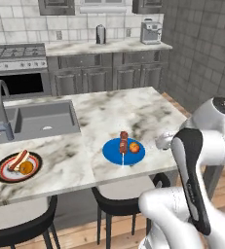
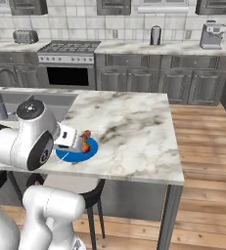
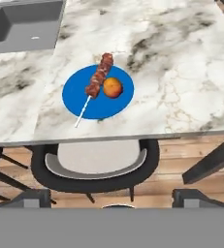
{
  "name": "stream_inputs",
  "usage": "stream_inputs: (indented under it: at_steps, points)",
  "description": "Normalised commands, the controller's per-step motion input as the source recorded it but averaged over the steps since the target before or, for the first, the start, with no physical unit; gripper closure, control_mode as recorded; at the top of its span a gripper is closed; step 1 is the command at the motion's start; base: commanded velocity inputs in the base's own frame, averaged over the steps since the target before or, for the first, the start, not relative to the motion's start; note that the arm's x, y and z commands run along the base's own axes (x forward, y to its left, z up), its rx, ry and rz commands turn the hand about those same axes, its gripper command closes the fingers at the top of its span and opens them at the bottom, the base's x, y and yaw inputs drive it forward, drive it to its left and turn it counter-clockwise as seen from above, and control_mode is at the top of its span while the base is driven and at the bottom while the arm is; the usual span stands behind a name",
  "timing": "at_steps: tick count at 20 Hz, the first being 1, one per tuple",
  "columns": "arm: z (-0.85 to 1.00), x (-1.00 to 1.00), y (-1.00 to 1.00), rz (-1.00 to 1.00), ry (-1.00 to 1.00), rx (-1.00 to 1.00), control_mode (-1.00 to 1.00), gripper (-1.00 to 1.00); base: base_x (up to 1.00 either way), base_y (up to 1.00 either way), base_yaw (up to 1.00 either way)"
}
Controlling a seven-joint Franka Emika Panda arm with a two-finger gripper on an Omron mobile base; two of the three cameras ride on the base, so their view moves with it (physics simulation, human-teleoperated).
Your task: Pick up the orange and peach from the fridge and place one fruit on each plate on the dining counter.
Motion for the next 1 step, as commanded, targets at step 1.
stream_inputs:
  at_steps: [1]
  points:
    - [1.00, -0.28, 0.00, -0.05, -0.02, 0.00, -1.00, -1.00, 0.00, 0.00, 0.00]
